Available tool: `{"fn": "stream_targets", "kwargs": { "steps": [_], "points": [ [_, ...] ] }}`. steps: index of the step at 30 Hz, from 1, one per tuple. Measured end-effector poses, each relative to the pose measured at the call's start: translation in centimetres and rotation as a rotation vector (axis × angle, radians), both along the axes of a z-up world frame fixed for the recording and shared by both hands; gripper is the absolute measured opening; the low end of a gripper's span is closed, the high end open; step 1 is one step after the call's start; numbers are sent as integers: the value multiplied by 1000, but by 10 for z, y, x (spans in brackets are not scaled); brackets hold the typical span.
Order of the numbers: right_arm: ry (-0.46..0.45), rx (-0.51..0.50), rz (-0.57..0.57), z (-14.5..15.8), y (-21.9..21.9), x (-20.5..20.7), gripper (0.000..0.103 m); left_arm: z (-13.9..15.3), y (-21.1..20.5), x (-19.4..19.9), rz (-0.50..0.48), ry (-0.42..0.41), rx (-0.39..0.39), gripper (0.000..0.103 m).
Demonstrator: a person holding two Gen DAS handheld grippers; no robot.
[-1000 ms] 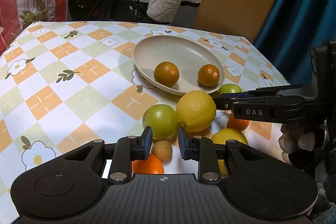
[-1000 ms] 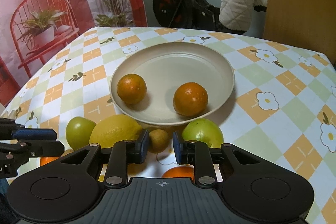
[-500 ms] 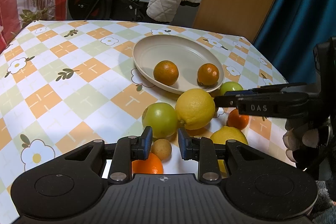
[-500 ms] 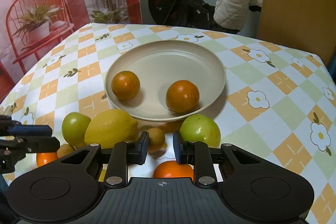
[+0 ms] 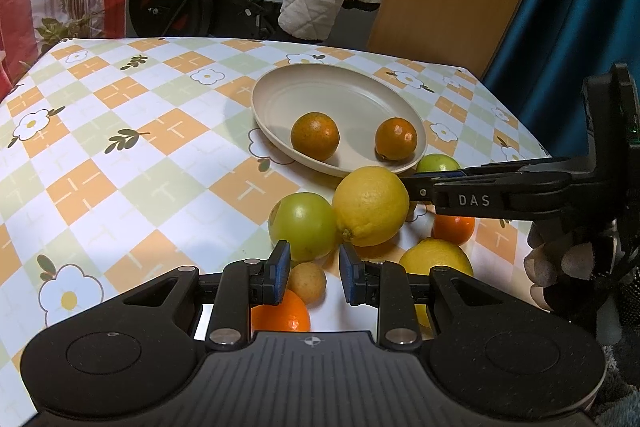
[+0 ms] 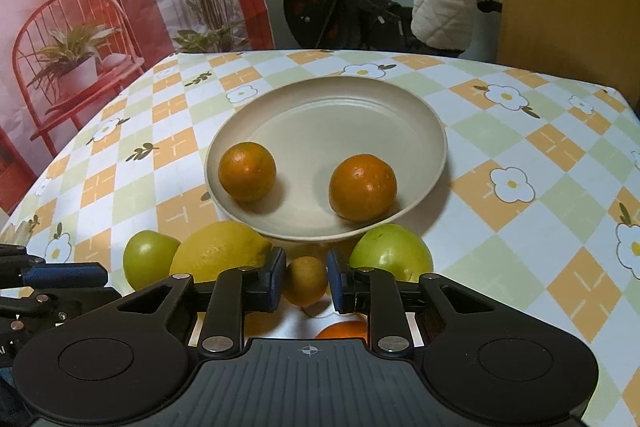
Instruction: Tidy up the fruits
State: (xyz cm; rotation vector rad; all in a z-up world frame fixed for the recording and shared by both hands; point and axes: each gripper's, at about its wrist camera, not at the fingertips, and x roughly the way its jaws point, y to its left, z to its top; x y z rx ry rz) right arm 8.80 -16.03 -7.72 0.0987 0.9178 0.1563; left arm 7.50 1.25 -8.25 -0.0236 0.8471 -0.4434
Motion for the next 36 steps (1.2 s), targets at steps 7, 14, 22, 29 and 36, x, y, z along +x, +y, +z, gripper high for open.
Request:
{"fn": "stream_targets", "kwargs": {
  "steps": [7,14,22,29,36],
  "points": [
    [5,-20,8,2,-1,-9,26,-1,1,0,5,0,-3,29],
    [11,-38,19,4,1,-13,26,-2,1,1,5,1,-2,29],
    [-4,-24,23,6,4,-6,26,-2,4,0,14,0,-5,29],
    [10,-21,27,0,6,-2,26,-3,1,-1,16,2,1,29],
    [11,-31,33,-4,10,4,26,-3,1,-1,19,5,5,29]
  ]
}}
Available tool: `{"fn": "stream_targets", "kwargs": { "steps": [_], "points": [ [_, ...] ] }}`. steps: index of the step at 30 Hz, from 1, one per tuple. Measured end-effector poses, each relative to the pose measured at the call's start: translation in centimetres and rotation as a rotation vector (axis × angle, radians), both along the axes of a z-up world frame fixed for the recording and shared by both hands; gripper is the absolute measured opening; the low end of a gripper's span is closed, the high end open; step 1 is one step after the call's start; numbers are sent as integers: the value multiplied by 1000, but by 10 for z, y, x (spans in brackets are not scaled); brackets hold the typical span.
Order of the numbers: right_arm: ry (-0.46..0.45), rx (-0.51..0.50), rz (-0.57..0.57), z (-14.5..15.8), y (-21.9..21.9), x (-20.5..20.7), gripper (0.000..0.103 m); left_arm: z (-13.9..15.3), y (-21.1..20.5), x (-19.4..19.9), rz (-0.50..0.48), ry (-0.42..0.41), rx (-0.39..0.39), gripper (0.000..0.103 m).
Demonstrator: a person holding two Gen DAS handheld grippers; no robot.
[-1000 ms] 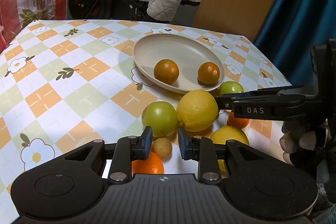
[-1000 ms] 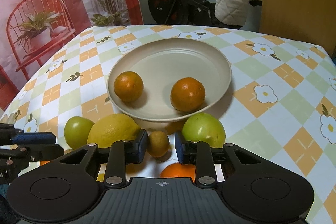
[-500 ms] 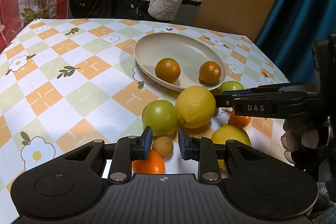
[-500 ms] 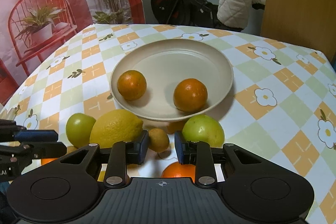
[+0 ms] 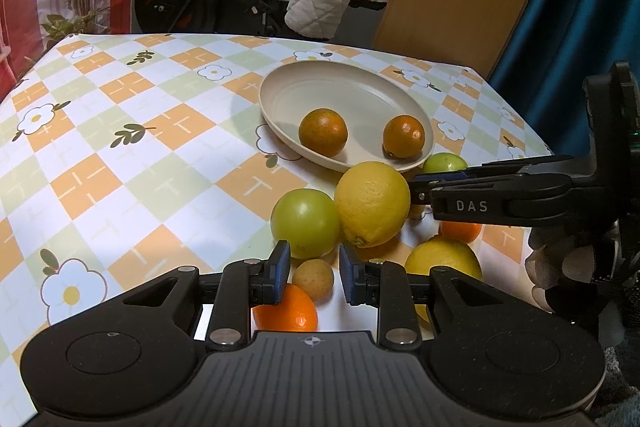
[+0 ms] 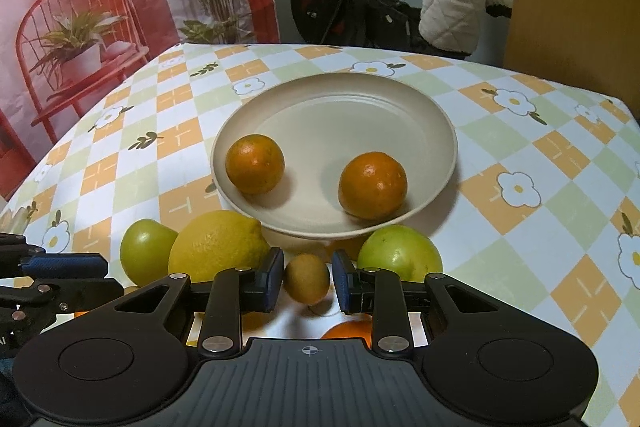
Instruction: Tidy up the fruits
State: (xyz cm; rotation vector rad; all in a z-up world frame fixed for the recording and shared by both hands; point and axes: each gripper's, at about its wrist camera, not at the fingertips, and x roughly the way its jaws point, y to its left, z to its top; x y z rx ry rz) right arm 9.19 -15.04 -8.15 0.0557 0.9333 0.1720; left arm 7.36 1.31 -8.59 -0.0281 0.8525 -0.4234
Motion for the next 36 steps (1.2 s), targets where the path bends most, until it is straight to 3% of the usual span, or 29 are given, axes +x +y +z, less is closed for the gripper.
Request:
{"fn": "stream_targets", "kwargs": {
  "steps": [17,26,31,33,36],
  "points": [
    [8,37,-42,-2,-11,-15,24,-5,-8,-1,-32,-7,68,30],
    [8,48,-53,-2,-14,-19,25,-11,-19,1,-75,-11,173,32],
    [7,48,-53,-2,-14,-19,25,-15,-19,1,-94,0,192,34],
    [7,49,-54,-2,-14,-19,25,-15,-19,0,-95,-5,193,27],
    [7,48,-54,-2,-14,-19,24,-12,-16,-1,-99,-15,171,27]
  ]
}}
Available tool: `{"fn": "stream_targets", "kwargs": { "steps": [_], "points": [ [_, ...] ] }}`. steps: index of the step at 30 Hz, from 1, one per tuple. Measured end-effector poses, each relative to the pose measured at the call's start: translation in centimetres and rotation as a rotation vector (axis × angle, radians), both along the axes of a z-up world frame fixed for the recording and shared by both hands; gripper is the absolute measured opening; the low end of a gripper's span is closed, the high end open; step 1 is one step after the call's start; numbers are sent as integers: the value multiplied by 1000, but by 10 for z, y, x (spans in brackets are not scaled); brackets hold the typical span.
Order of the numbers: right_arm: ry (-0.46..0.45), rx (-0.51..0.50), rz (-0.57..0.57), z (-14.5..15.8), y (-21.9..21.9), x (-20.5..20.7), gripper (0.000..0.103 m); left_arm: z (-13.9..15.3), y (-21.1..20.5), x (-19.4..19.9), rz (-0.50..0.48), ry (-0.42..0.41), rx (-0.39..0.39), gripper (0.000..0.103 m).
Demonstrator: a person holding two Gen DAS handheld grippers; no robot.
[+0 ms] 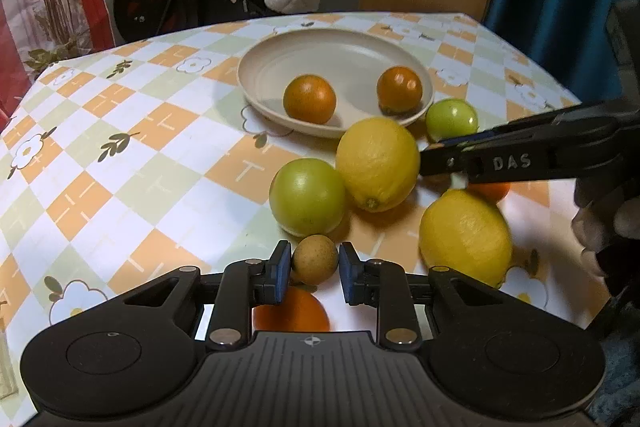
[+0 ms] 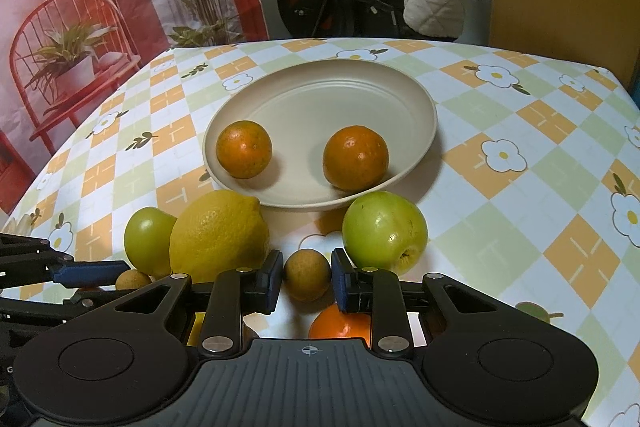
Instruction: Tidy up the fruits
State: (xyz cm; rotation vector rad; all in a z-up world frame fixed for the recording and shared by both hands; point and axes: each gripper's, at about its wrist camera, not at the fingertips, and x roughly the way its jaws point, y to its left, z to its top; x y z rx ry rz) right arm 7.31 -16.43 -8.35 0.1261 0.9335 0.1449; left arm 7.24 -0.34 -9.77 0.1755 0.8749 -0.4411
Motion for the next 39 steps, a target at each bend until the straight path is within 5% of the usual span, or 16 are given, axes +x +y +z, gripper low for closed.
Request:
{"fn": "stream_targets", "kwargs": {
  "steps": [30,39],
  "points": [
    [-137,12,16,37,-6,2,23,42,4,21,21,-125,-105,27],
    [-146,-24,64,31,2,31,23,41,-14,55,-15,-88,-157,27]
  ]
}}
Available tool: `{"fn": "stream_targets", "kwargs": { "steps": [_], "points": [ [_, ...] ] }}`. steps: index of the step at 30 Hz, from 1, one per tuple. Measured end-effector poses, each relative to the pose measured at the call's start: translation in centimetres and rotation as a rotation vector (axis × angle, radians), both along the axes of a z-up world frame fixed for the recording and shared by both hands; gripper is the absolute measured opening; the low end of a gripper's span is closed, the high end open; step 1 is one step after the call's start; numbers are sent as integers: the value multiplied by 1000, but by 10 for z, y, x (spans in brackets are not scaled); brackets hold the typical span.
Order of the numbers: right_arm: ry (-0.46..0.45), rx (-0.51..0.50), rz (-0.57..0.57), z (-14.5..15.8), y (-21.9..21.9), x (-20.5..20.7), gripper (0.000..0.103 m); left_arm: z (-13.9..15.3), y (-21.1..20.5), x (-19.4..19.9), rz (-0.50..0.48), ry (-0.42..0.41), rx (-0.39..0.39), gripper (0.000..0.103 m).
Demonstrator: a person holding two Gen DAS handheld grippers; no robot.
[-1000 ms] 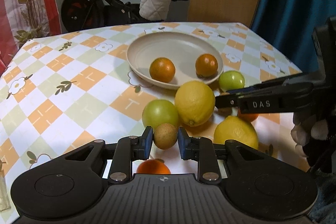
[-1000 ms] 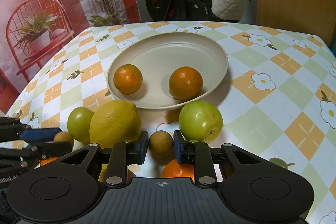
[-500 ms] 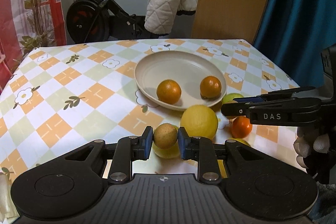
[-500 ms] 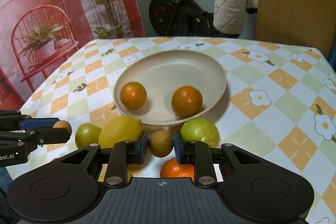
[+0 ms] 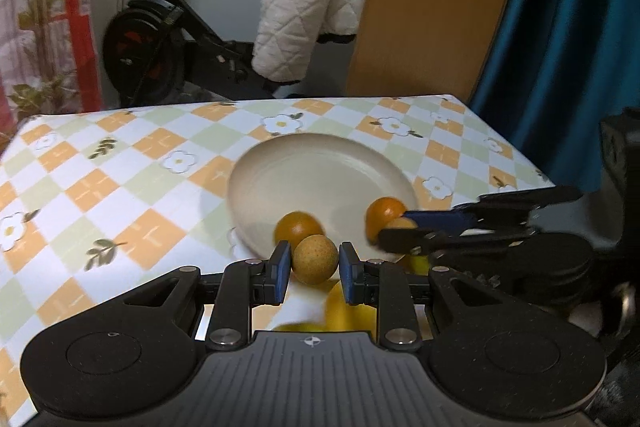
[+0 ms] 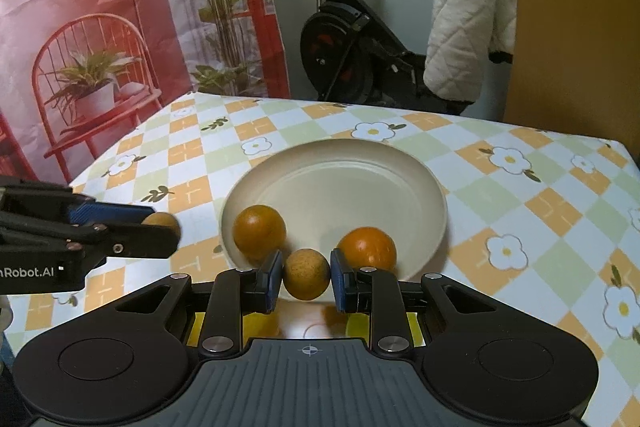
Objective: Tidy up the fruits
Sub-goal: 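Carry both kiwis onto the plate and open both tools to release them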
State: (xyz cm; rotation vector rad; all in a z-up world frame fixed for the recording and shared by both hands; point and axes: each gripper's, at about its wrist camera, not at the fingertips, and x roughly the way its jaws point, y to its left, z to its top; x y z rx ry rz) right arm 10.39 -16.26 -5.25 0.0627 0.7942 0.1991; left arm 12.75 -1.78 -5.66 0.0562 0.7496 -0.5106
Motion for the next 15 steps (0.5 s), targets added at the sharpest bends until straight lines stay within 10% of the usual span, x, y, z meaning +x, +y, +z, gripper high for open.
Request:
{"fn": "stream_targets", "kwargs": {
  "steps": [15],
  "points": [
    [52,-24,1,-22,-8,21,23,-22,-24,47,-22,105,-13,27]
  ]
}}
